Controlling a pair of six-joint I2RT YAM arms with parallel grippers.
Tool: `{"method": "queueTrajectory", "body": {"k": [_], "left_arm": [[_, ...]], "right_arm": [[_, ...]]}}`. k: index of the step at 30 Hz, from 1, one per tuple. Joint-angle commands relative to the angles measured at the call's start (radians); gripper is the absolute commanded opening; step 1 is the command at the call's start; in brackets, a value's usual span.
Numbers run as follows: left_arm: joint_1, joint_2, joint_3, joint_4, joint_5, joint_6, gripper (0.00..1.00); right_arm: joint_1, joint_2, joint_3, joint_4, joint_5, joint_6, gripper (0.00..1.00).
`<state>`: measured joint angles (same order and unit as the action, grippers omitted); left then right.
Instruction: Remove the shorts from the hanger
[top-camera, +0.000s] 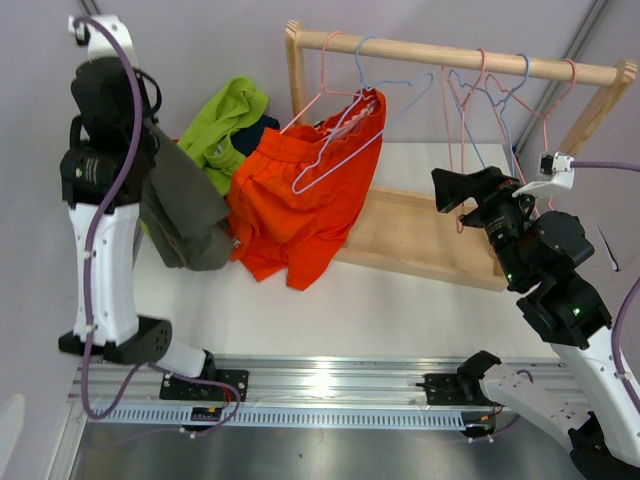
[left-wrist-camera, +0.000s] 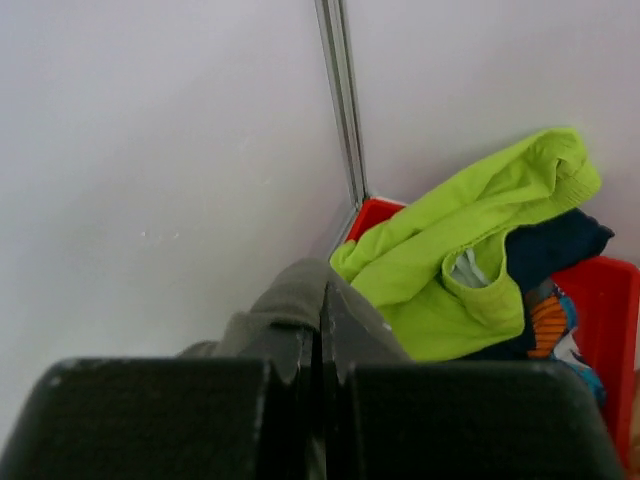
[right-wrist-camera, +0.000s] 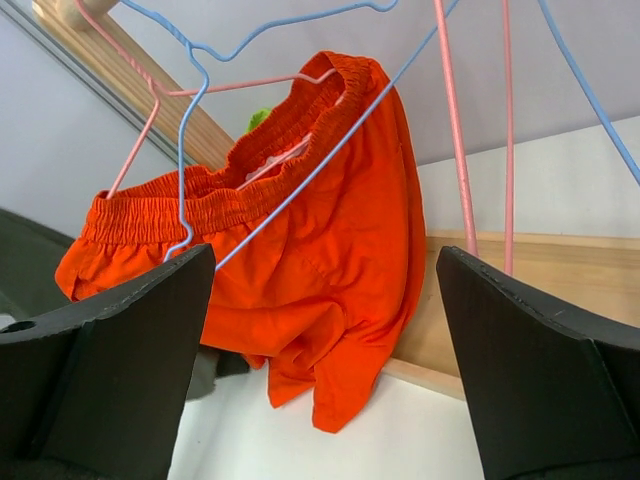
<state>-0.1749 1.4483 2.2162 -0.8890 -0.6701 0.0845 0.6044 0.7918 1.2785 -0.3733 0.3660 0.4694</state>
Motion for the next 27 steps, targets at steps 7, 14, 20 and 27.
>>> {"method": "queueTrajectory", "body": {"k": [7, 14, 20, 27], "left_arm": [[0.046, 0.205, 0.318, 0.307, 0.018, 0.015, 0.00], [0.064, 0.326, 0.338, 0.502, 0.416, -0.113, 0.00], [0.064, 0.426, 0.332, 0.639, 0.477, -0.134, 0.00], [0.098, 0.376, -0.211, 0.719, 0.434, -0.219, 0.51]], "right_arm": [[-0.015, -0.016, -0.033, 0.013, -0.001, -0.018, 0.99], [-0.025, -0.019, -0.102, 0.063, -0.022, -0.003, 0.99], [-0.029, -0.064, -0.146, 0.083, -0.010, -0.015, 0.99], [-0.029, -0.121, -0.128, 0.088, -0.077, -0.048, 0.99]]}}
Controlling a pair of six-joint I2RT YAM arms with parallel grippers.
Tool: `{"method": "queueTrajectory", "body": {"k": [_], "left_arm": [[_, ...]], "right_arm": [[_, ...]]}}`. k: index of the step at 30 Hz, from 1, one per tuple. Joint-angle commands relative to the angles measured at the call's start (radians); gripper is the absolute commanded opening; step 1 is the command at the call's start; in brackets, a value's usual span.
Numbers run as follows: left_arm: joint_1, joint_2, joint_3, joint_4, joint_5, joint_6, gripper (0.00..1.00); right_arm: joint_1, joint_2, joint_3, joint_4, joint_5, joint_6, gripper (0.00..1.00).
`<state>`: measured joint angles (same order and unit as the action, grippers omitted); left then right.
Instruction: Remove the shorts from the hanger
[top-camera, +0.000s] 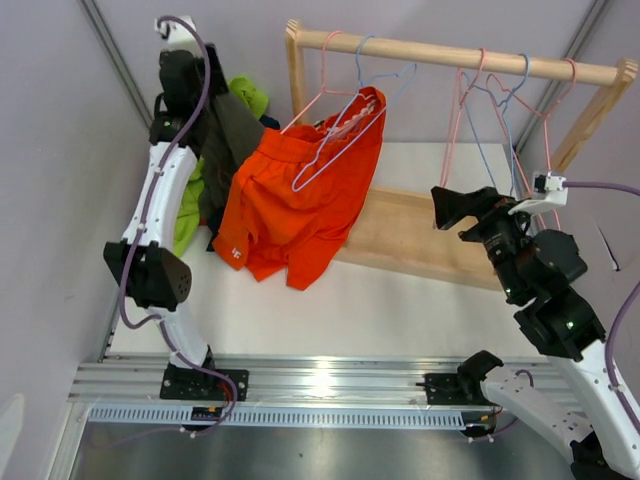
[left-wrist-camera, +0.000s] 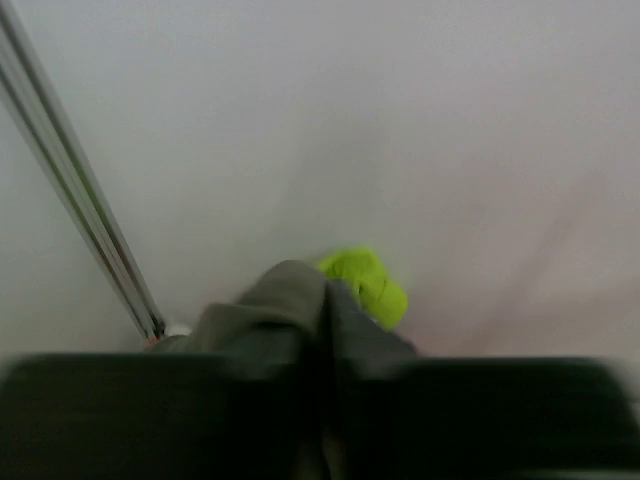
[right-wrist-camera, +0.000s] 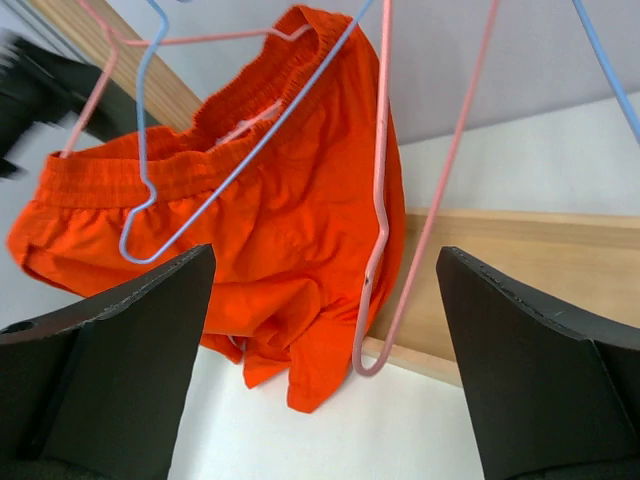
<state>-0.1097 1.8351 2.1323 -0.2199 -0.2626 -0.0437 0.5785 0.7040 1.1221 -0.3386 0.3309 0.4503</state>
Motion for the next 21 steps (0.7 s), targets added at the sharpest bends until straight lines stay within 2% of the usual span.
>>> {"method": "queueTrajectory", "body": {"k": [1, 2, 3, 4, 5, 6, 9, 12, 13, 14, 19, 21], "left_arm": [[0.041, -0.008, -0.147, 0.027, 0.051, -0.138, 0.73], [0.050, -0.013, -0.161, 0.005, 0.071, -0.156, 0.89], [0.050, -0.025, -0.219, -0.016, 0.078, -0.165, 0.99], [0.050, -0.045, -0.248, -0.010, 0.100, -0.185, 0.99], [0.048, -0.109, -0.361, 0.002, 0.121, -0.192, 0.99], [0.047, -0.149, -0.402, 0.045, 0.140, -0.199, 0.99], [0.036, -0.314, -0.575, 0.102, 0.172, -0.220, 0.99], [0.035, -0.460, -0.708, 0.125, 0.232, -0.251, 0.99], [0.030, -0.493, -0.732, 0.129, 0.303, -0.246, 0.99], [0.022, -0.522, -0.797, 0.131, 0.318, -0.249, 0.99], [-0.033, -0.672, -0.925, 0.134, 0.428, -0.257, 0.99], [-0.045, -0.697, -0.980, 0.123, 0.468, -0.278, 0.99]], "right_arm": [[-0.002, -0.040, 0.033, 0.056, -0.055, -0.035, 0.99], [-0.003, -0.044, 0.047, 0.059, -0.070, -0.038, 0.99], [-0.002, -0.049, 0.051, 0.078, -0.117, -0.042, 0.99], [-0.003, -0.054, 0.057, 0.093, -0.153, -0.050, 0.99], [-0.003, -0.049, 0.065, 0.111, -0.189, -0.064, 0.99], [-0.003, -0.040, 0.093, 0.151, -0.281, -0.070, 0.99], [0.001, 0.060, 0.209, 0.196, -0.454, -0.053, 0.99], [0.024, 0.205, 0.347, 0.243, -0.533, -0.024, 0.99], [0.040, 0.275, 0.381, 0.254, -0.529, -0.027, 0.98], [0.055, 0.313, 0.415, 0.262, -0.523, -0.033, 0.96], [0.152, 0.535, 0.675, 0.265, -0.458, -0.065, 0.95], [0.168, 0.620, 0.718, 0.283, -0.435, -0.064, 0.95]]}}
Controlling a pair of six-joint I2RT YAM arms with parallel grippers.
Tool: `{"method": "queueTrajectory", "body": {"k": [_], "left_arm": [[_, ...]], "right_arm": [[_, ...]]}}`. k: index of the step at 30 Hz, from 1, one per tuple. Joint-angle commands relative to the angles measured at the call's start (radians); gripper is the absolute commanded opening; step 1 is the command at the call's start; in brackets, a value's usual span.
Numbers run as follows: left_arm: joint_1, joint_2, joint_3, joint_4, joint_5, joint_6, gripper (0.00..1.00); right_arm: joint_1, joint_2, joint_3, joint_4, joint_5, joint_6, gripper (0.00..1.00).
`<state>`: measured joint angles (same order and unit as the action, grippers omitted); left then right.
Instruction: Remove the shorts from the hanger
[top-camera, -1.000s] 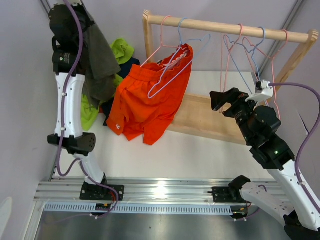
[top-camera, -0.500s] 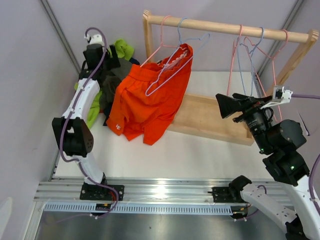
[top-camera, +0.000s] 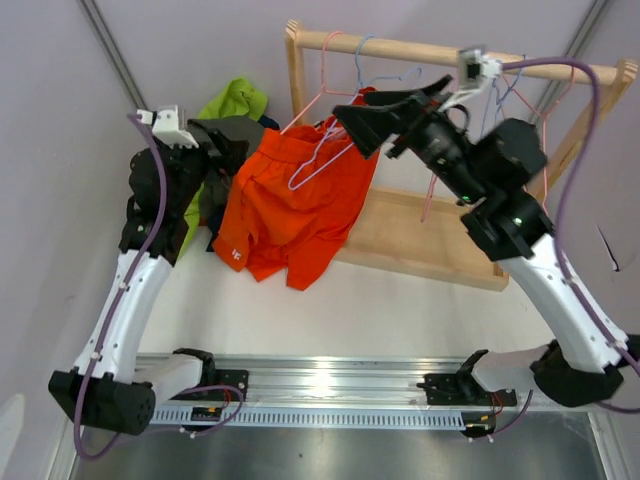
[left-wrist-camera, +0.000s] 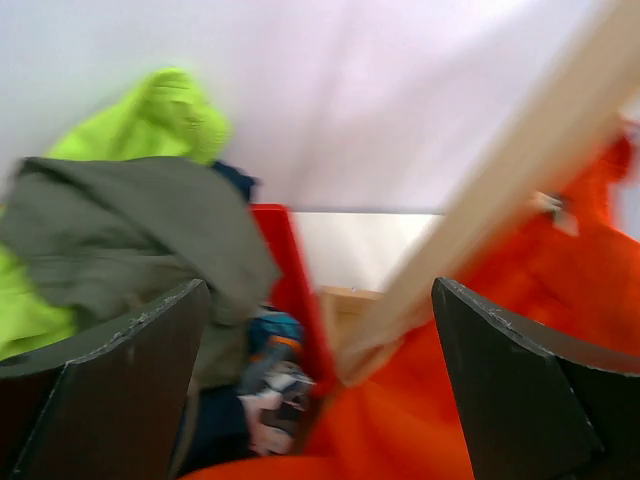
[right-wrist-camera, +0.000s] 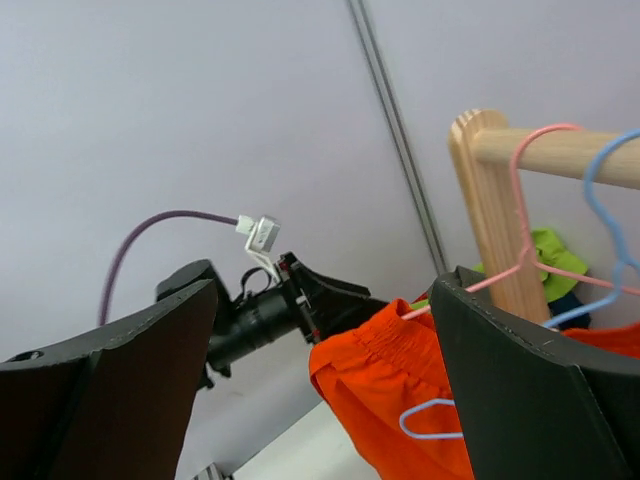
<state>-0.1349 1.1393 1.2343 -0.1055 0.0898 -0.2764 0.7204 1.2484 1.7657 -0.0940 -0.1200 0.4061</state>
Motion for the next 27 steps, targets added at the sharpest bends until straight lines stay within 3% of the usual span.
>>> {"method": "queueTrajectory", "body": {"k": [1, 6, 13, 17, 27], "left_arm": [[-0.028, -0.028, -0.094, 0.010, 0.131, -0.072, 0.99], [-0.141, -0.090, -0.231, 0.075, 0.183, -0.096, 0.99], [-0.353, -0.093, -0.272, 0.098, 0.188, -0.119, 0.99], [-0.381, -0.133, -0.291, 0.164, 0.188, -0.150, 0.99], [-0.384, -0.159, -0.315, 0.122, 0.142, -0.122, 0.99]], "right_arm": [[0.039, 0.097, 0.087, 0.048, 0.023, -0.016, 0.95], [0.073, 0.210, 0.112, 0.105, 0.062, -0.001, 0.96], [0.113, 0.250, 0.087, 0.117, 0.118, -0.010, 0.96], [0.117, 0.235, 0.066, 0.108, 0.187, -0.021, 0.96], [0.123, 0.160, -0.026, 0.109, 0.359, -0.073, 0.96]]}}
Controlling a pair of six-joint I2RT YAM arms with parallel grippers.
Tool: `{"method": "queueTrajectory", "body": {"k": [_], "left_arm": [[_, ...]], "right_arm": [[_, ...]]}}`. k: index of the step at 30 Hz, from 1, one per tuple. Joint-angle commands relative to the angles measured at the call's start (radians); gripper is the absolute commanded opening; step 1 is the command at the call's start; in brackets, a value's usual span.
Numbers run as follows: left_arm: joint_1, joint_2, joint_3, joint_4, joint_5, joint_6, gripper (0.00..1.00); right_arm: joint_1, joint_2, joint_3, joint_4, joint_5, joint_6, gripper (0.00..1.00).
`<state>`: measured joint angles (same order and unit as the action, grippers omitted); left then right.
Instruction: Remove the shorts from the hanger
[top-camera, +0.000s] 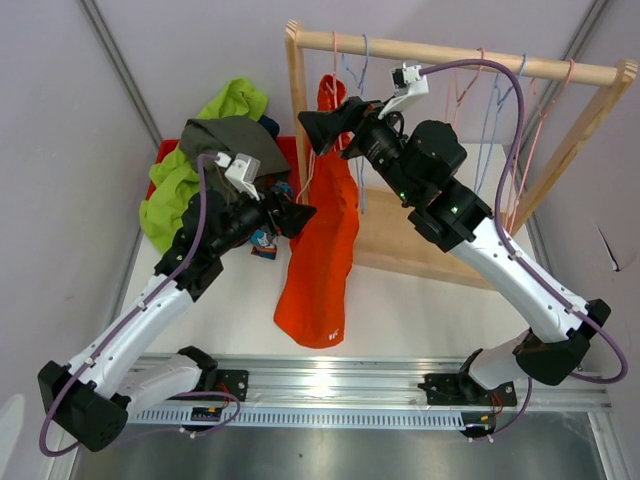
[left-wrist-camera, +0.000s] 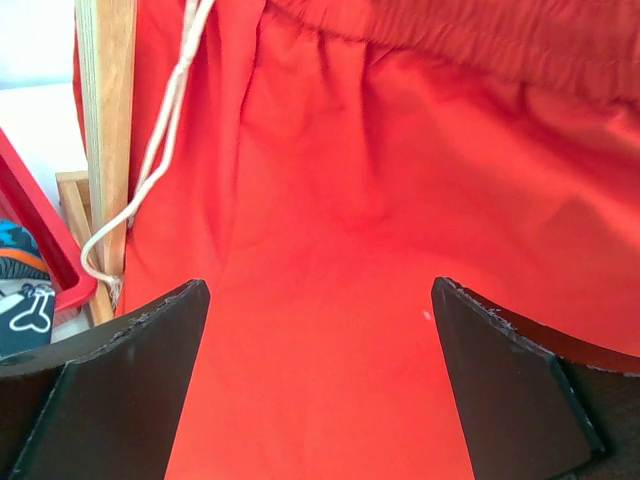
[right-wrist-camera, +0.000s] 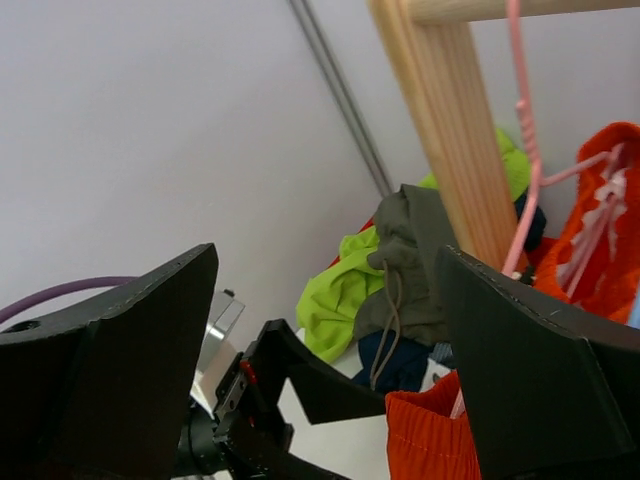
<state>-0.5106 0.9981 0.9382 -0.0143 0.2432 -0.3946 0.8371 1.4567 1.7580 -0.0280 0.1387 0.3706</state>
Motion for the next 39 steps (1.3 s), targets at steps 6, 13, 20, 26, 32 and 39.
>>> {"method": "queueTrajectory", "body": {"k": [6, 13, 20, 26, 32, 39], "left_arm": [[-0.008, -0.032, -0.045, 0.042, -0.004, -0.013, 0.99], [-0.008, -0.050, -0.075, 0.045, -0.005, -0.012, 0.99], [-0.008, -0.065, -0.096, 0.054, -0.001, -0.016, 0.99], [-0.008, -0.093, -0.125, 0.056, -0.005, -0.016, 0.99], [-0.011, -0.131, -0.141, 0.025, -0.005, -0.006, 0.99], [-0.063, -0.184, -0.053, -0.139, -0.090, 0.063, 0.99]], "right_arm": [[0.008, -0.016, -0.026, 0.034, 0.156, -0.064, 0.96], [-0.007, 0.028, -0.026, 0.042, 0.167, -0.062, 0.95], [-0.013, 0.088, -0.028, 0.060, 0.133, -0.016, 0.92], [-0.012, 0.134, -0.008, 0.073, 0.108, 0.001, 0.59], [-0.009, 0.156, 0.020, 0.065, 0.105, 0.010, 0.06], [-0.004, 0.148, 0.057, 0.062, 0.102, -0.004, 0.00]]}}
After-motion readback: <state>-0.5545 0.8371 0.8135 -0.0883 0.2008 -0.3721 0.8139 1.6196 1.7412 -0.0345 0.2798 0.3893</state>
